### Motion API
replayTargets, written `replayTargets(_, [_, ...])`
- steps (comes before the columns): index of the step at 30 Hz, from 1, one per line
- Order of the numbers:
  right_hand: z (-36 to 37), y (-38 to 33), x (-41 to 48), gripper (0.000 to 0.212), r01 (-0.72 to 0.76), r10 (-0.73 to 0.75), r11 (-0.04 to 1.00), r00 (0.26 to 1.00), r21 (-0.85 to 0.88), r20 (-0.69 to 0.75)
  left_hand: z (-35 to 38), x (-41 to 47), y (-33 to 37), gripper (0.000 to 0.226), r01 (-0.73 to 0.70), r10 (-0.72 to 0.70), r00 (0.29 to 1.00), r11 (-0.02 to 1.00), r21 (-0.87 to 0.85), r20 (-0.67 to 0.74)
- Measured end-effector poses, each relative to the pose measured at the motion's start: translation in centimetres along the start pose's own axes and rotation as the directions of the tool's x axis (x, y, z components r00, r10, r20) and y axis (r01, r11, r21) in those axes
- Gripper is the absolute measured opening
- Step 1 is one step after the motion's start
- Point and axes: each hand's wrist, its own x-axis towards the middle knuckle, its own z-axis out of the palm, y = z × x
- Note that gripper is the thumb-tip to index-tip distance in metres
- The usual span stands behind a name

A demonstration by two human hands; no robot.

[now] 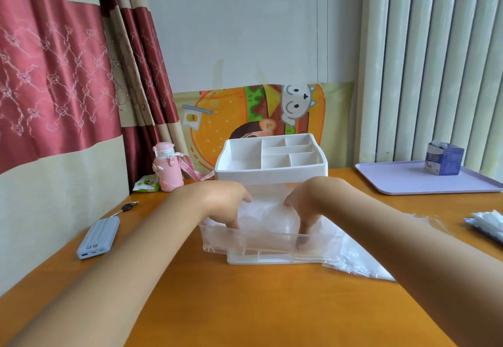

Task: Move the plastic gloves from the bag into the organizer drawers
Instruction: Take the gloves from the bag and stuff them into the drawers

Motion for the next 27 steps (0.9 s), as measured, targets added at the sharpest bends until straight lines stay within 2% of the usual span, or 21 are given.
replayTargets(6, [0.3, 0.6, 0.3, 0.072, -0.013, 0.014, 1.0, 0.999, 0.021, -0.031, 0.3, 2.8, 0.3, 0.084, -0.068, 0.057, 0.987, 0.995, 0.069, 0.152])
replayTargets(10, [0.5, 0.8, 0.4, 0.075, -0.01, 0.011, 1.0, 0.999, 0.027, -0.037, 0.2, 3.2, 0.1, 0.084, -0.072, 0.066, 0.984, 0.997, 0.029, 0.168])
replayTargets(13, [0.5, 0.7, -0.1, 0.078, -0.006, 0.011, 0.998, 0.997, 0.058, -0.074, 0.3, 3.1, -0.1, 0.081, -0.059, 0.06, 0.995, 0.998, -0.017, 0.085])
replayTargets(17, [1.0, 1.0, -1.1, 0.065, 0.014, 0.005, 0.997, 0.972, 0.08, -0.235, 0.5, 2.9, -0.3, 0.07, -0.037, 0.034, 0.999, 0.995, -0.088, -0.032])
replayTargets(20, [1.6, 1.8, -1.7, 0.06, 0.064, -0.01, 0.987, 0.94, 0.147, -0.34, 0.0, 2.1, -0.4, 0.066, -0.011, 0.003, 0.999, 0.989, -0.145, -0.051])
replayTargets(25, [2.4, 4.1, -4.1, 0.047, 0.256, -0.046, 0.908, 0.848, 0.332, -0.527, -1.7, -1.4, 0.0, 0.061, 0.06, -0.084, 0.991, 0.976, -0.211, -0.107])
replayTargets(27, [3.3, 5.9, -5.4, 0.04, 0.3, -0.037, 0.895, 0.789, 0.331, -0.614, -2.2, -2.6, 0.8, 0.05, 0.073, -0.138, 0.959, 0.964, -0.257, -0.246])
